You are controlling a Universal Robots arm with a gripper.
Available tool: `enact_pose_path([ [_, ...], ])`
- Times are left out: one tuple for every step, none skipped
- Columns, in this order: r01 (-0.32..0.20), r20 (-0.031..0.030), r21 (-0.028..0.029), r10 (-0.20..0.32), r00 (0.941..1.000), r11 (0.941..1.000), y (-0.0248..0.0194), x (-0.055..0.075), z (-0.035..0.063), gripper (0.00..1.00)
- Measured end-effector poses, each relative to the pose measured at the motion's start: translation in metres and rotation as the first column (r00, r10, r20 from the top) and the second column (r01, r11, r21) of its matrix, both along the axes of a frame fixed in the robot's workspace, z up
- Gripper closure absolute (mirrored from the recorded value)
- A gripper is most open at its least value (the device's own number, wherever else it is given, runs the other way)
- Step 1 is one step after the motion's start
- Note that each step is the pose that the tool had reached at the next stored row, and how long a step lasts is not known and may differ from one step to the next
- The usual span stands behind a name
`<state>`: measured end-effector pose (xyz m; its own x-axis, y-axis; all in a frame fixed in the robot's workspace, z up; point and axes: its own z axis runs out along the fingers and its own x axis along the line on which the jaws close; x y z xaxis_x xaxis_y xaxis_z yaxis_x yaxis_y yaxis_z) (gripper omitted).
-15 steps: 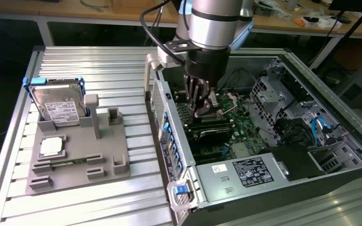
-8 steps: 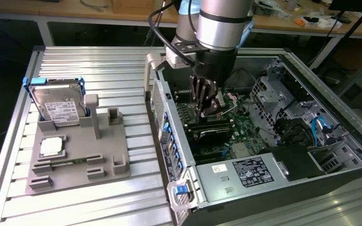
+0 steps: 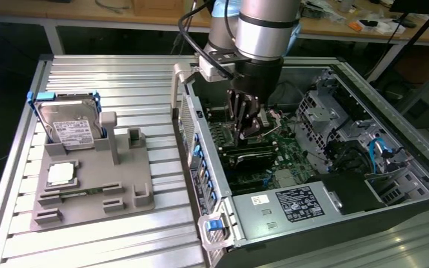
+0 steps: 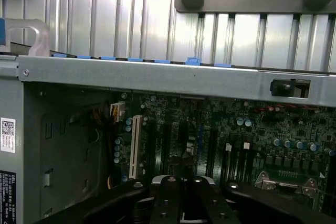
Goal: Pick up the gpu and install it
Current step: 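Press down on the gpu until it lock into place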
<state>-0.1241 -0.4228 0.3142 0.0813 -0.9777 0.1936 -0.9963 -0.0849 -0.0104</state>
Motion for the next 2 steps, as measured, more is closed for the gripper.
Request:
enact_pose_path([
  [0.000, 0.0000, 0.0000, 0.000, 1.0000, 1.0000, 0.0000, 0.0000, 0.0000, 0.90],
  [0.000, 0.0000, 0.0000, 0.000, 1.0000, 1.0000, 0.0000, 0.0000, 0.0000, 0.90],
])
